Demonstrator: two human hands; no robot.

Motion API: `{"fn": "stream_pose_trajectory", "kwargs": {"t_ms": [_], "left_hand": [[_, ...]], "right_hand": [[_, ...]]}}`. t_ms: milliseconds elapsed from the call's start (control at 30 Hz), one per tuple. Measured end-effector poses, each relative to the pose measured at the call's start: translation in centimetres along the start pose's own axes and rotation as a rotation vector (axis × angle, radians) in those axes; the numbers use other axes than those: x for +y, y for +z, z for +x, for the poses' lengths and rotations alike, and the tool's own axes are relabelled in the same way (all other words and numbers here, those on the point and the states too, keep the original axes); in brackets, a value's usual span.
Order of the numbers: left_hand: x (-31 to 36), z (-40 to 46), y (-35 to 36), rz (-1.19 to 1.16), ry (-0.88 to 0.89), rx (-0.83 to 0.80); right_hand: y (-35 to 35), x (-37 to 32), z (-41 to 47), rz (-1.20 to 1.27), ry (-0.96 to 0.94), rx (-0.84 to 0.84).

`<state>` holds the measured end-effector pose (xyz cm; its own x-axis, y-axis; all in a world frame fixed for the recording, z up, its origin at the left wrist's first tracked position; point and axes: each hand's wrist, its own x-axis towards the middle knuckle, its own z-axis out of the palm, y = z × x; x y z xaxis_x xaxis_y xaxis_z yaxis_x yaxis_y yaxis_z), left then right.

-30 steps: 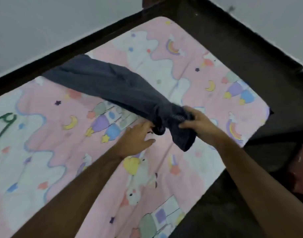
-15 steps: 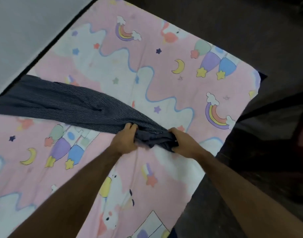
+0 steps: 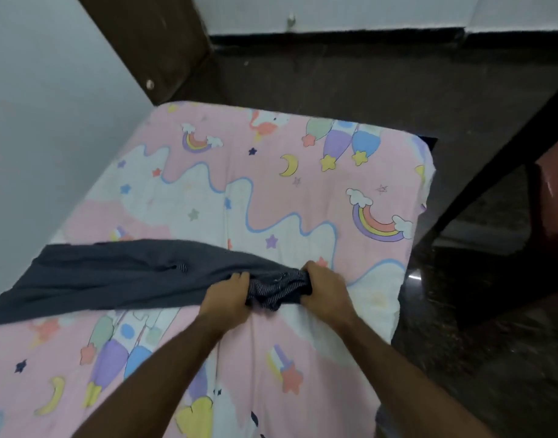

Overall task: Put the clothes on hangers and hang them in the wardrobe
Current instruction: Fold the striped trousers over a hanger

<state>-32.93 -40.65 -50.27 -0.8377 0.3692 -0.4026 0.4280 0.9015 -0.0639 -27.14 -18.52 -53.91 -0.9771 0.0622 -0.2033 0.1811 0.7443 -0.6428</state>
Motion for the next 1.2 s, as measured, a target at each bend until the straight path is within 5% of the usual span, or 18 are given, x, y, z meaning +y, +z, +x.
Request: {"fn": "stream_pose_trajectory", "kwargs": {"t_ms": [133, 300, 500, 667, 800, 1033, 1100, 1200], "left_hand": [[1.8, 0.3, 2.1, 0.406, 0.065, 0.044], [0.1, -0.2, 2.5, 0.508, 0.251, 0.177], [-6.5, -8.6, -7.2, 0.139, 0.489, 0.352], [-10.1, -22.2, -18.7, -0.156, 0.622, 0.721], [-12.8, -34.5, -26.6, -0.383, 0.67, 1.031], [-14.1, -50.5, -38.8, -0.51, 0.796, 1.365], [-14.2, -52.6, -40.5, -0.685, 0.786, 1.383], [-13.4, -53.3, -40.4, -0.824, 0.739, 1.286]], "right_hand": [[3.4, -0.8, -1.9, -0.237, -0.056, 0.238], [3.5, -2.4, -3.2, -0.323, 0.05, 0.344], [-2.9, -8.7, -12.3, -0.265, 0.19, 0.349], [-10.3, -17.2, -25.3, 0.065, 0.225, 0.805], [-17.8, -26.5, -36.8, 0.342, 0.12, 1.144], [-27.6, -40.7, -54.4, 0.472, -0.28, 1.459], [-28.3, -41.6, -57.5, 0.427, -0.298, 1.452], [-27.5, -41.1, -60.5, 0.402, -0.184, 1.165]]}}
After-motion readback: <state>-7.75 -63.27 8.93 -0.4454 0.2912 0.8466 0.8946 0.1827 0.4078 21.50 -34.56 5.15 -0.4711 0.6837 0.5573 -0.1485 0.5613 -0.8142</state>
